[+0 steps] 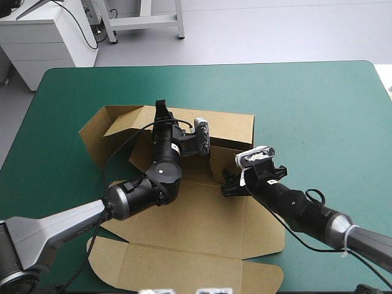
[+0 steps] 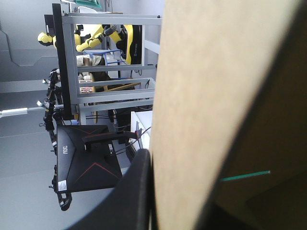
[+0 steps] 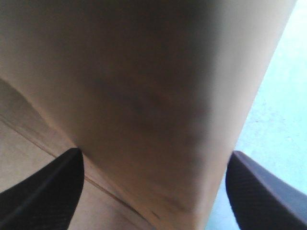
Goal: Fold the box
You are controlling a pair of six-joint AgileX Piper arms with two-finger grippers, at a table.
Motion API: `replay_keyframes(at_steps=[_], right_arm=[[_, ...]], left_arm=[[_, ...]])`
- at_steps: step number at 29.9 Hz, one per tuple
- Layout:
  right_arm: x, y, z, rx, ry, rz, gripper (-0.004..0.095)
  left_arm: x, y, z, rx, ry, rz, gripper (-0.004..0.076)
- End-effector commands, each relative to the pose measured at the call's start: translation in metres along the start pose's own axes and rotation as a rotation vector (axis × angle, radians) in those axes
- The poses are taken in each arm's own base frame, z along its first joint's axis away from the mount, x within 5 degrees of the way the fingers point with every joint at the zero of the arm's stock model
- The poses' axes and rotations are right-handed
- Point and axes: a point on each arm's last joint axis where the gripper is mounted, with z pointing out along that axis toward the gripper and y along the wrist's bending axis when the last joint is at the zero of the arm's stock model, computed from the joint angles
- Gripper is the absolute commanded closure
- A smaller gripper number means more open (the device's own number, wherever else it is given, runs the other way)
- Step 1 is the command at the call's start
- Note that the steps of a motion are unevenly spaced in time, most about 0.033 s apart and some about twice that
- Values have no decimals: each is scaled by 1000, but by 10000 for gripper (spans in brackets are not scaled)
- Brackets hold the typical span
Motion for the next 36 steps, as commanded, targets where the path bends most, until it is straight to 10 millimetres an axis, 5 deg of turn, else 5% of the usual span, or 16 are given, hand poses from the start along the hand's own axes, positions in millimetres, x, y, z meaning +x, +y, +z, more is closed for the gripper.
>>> replay_keyframes(at_steps=[1,6,19,23,28,36], right_arm=[[-22,-4,-8,52,-103,33,319],[-28,-3,-9,51,-124,24,927],[-28,-4,-9,58,-128,25,909],[-28,-5,-9,67,-132,29,909],[-29,-6,-9,80,-137,40,909],[-35,-19,-11,218,-201,28,909]], left_arm=[[0,24,-13,-78,-46,-42,730],[-2,24,-13,-70,-73,-40,730],[-4,23,-12,-63,-104,-39,714],[0,26,-8,-76,-95,-32,543],[1,30,-6,-104,-109,-19,225],[-9,24,-16,-85,-136,-30,198]])
